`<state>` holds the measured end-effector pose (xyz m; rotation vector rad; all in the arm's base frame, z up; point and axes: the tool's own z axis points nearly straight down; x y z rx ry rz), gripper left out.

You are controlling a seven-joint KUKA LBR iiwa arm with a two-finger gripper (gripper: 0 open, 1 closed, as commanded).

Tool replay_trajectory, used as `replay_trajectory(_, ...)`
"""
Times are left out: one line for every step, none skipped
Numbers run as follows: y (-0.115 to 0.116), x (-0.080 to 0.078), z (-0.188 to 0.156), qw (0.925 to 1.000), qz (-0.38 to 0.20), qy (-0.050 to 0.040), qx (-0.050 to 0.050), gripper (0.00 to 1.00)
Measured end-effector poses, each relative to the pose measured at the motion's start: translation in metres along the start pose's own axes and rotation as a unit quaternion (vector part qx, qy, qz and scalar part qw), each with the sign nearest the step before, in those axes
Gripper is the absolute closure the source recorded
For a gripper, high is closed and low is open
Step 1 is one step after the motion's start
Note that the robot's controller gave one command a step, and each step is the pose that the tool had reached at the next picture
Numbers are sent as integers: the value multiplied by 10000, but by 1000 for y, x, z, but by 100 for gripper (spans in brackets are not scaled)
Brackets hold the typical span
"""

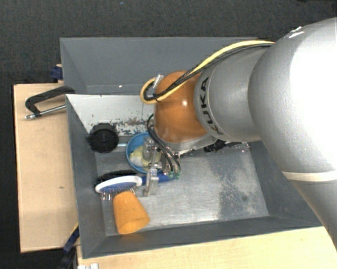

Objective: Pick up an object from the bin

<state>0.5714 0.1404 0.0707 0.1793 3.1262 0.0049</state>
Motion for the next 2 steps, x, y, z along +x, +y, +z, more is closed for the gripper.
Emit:
replay_trajectory(2,0,-5,10000,-13,5,-14,100)
replay_trajectory(5,-19,-160,10000,52,-11,-9,100)
